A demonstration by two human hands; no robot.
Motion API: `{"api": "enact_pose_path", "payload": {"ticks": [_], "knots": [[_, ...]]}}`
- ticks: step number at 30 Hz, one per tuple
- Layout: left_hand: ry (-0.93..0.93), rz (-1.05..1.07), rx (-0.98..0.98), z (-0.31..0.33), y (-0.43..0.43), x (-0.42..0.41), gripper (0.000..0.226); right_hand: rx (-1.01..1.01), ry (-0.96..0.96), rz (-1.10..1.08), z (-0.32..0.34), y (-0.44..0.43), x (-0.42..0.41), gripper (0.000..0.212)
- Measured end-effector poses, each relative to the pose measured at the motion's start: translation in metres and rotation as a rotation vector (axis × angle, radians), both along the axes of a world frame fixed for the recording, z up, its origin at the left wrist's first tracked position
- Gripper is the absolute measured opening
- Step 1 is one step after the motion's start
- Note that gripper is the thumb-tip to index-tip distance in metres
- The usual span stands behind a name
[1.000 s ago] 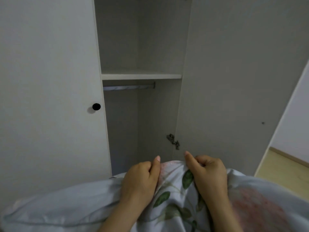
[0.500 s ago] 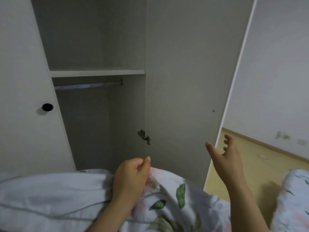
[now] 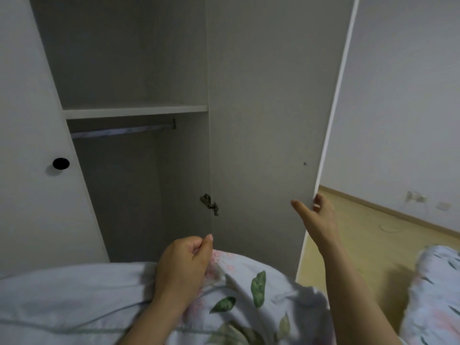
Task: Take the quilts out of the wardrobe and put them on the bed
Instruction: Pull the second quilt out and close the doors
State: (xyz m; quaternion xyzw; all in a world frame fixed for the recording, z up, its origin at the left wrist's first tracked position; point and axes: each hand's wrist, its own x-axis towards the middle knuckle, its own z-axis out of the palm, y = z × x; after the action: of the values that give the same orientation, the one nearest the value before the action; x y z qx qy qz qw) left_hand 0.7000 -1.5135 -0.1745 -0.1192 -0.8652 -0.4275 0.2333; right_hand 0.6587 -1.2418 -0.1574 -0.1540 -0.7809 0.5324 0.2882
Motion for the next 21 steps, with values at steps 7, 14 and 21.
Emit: {"api": "enact_pose_path", "payload": {"ticks": [7, 14, 21], "knots": [[0.0, -0.006, 0.004, 0.002, -0.004, 0.01, 0.046, 0.097, 0.105, 0.071, -0.016, -0.031, 0.031, 0.009], [-0.043, 0.008, 0.064, 0.001, -0.032, 0.013, 0.046, 0.206, 0.075, 0.301, 0.0, -0.088, 0.038, 0.007], [-0.155, 0.08, 0.174, -0.001, -0.07, 0.019, 0.044, 0.224, 0.043, 0.473, 0.002, -0.161, 0.019, 0.011]]}}
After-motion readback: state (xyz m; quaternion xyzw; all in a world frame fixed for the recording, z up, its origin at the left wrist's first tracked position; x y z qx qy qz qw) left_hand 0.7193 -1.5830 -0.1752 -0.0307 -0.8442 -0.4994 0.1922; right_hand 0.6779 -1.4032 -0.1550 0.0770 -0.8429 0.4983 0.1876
